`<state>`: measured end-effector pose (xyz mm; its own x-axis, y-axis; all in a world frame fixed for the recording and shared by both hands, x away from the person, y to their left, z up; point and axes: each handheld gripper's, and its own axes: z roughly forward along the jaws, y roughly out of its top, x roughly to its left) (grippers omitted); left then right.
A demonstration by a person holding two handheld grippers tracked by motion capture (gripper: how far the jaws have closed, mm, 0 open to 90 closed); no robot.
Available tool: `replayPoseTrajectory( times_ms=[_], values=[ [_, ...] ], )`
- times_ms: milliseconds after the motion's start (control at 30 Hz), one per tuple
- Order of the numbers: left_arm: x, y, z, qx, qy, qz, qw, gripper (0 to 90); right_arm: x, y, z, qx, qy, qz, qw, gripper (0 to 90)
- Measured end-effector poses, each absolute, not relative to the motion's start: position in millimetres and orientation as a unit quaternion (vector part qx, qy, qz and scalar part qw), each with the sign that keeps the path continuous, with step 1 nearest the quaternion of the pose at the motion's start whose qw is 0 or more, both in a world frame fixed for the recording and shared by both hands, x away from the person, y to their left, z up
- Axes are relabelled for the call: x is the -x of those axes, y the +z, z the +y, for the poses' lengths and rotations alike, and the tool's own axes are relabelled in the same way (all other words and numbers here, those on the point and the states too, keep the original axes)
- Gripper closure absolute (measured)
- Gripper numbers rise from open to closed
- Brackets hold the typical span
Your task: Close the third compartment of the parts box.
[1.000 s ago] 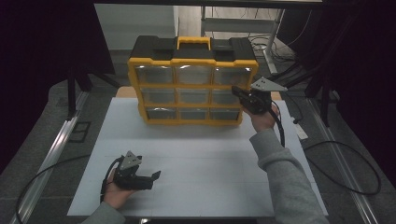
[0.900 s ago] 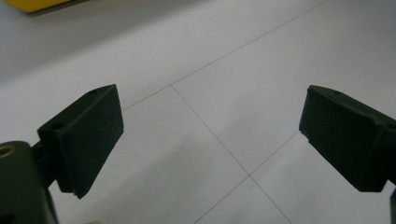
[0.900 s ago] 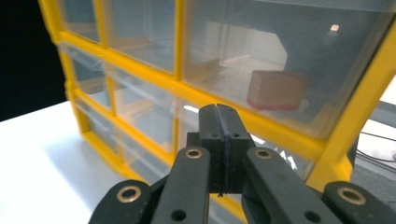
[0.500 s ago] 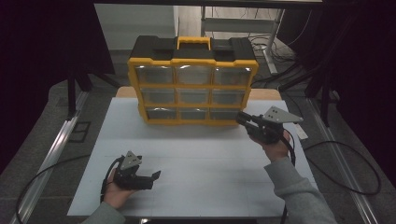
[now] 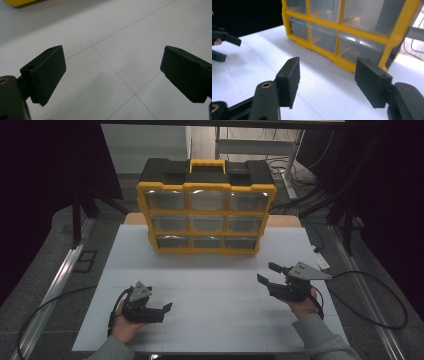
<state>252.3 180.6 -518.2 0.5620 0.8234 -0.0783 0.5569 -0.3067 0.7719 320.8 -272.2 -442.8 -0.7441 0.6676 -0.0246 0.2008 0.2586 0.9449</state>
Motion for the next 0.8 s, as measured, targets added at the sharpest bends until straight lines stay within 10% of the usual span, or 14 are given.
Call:
replayPoseTrajectory(
  times_ms=[800],
  values=[
    [-254, -517, 181, -0.785, 0.174, 0.437, 0.404, 6.6, -294, -486, -307, -0.334, 0.499, 0.779, 0.182, 30.6]
  ],
)
